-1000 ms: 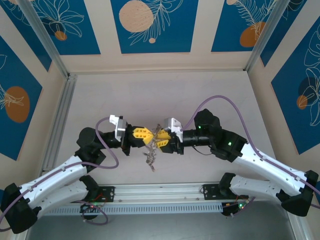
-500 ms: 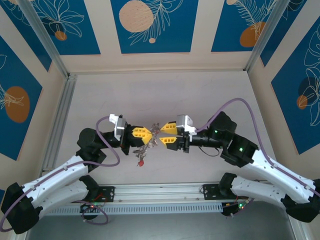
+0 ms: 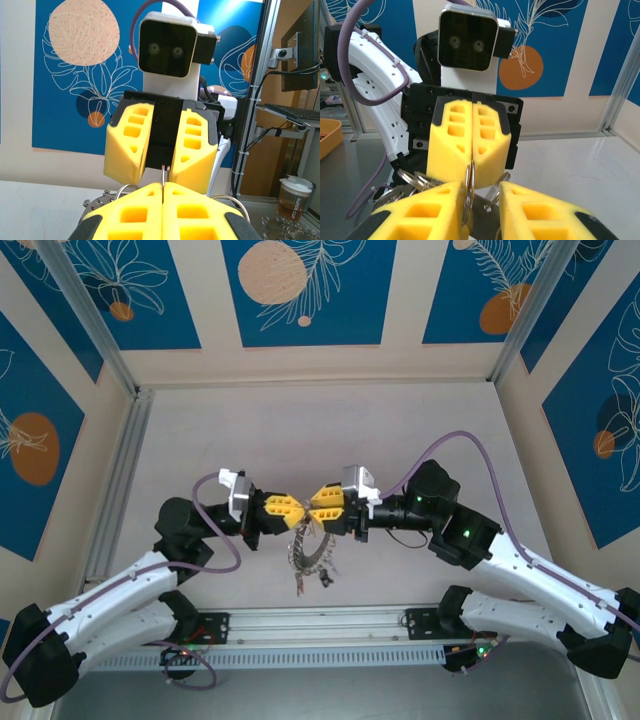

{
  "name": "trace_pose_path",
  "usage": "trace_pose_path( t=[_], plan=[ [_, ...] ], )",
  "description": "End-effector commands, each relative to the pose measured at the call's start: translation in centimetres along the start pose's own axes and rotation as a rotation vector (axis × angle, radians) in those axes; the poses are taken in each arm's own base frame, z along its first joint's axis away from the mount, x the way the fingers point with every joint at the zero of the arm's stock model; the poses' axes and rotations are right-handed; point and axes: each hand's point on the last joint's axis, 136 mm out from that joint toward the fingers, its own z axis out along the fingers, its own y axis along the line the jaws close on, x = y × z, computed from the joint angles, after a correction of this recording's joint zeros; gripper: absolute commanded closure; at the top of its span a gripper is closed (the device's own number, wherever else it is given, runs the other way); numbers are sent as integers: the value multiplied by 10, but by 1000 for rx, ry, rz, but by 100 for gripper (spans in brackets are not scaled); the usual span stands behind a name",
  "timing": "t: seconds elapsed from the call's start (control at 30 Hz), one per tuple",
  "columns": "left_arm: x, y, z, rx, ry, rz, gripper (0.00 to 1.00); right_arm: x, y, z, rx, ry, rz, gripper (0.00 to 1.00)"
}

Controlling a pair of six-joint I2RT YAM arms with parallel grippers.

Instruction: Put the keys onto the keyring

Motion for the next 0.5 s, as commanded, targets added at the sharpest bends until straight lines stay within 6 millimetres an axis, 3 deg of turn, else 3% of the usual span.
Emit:
trace_pose_path(
  t=[0.0, 0.23, 0.33, 0.47],
  plan=[
    [-10, -5, -2, 21, -39, 45, 100, 1, 2, 4, -22, -7, 5, 77],
    [-10, -3, -2, 16, -40, 46, 100, 13, -5, 7, 9, 43, 14, 99],
    [-7, 0, -2, 3, -14, 38, 100, 16, -7, 7, 26, 78, 11, 100],
    [16, 17, -8, -136, 183, 69, 100, 19, -19, 5, 93, 165, 6, 100]
  ],
)
